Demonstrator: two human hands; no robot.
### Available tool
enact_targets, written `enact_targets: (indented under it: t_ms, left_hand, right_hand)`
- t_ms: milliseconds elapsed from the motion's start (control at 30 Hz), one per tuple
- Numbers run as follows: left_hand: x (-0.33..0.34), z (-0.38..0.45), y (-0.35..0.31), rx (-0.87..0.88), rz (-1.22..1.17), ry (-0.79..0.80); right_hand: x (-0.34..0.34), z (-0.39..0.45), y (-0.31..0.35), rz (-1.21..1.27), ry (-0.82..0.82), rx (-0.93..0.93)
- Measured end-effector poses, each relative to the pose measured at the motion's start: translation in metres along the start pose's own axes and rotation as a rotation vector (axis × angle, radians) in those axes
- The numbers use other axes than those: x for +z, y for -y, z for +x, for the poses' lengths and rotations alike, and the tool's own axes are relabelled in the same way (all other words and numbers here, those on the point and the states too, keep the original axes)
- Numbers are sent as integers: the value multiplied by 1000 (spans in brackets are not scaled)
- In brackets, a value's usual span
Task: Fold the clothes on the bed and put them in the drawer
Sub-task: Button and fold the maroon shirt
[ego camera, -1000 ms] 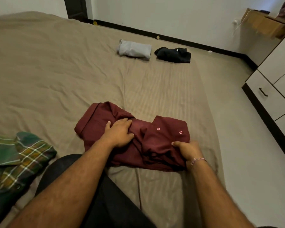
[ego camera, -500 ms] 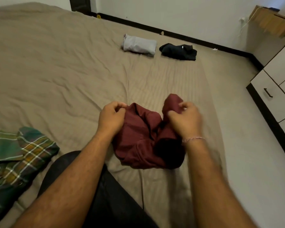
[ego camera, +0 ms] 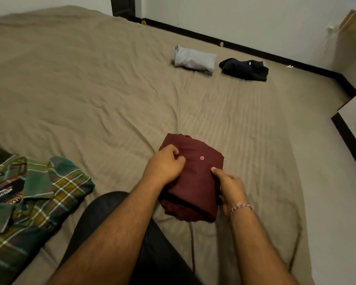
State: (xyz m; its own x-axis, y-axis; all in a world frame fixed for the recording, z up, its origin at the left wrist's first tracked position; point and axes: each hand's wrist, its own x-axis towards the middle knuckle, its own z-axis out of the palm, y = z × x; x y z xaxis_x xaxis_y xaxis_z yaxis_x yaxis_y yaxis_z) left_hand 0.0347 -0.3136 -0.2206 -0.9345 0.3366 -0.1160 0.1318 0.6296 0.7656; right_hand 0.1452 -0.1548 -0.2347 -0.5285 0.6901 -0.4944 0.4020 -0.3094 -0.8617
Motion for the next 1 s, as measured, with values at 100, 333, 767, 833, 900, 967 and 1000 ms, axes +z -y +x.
enact_targets:
  t_ms: [100,333,767,833,900,967,1000]
  left_hand:
    - [4,10,9,-130,-12,17]
    - [-7,7,-2,-323,-1047,217]
    - [-31,33,14,-545,-1254,191]
    - [-27,29,14,-521,-1243,231]
    - [-23,27,15,-504,-1204,236]
    - [-17,29,18,-517,-1124,179]
    - [-14,30,20,-525,-1082,139]
  right_hand:
    - [6,-6,12,48,164,87]
    - [39,-35,74,-7,375,-381]
    - [33,-12,19,-1119,668,-1013]
    - [26,-7,13,-788,405,-1062]
    - [22,3,11,-593,24,-1001]
    - [13,22,7,-533,-214,-734]
    - [9,30,3,-447,-203,-517]
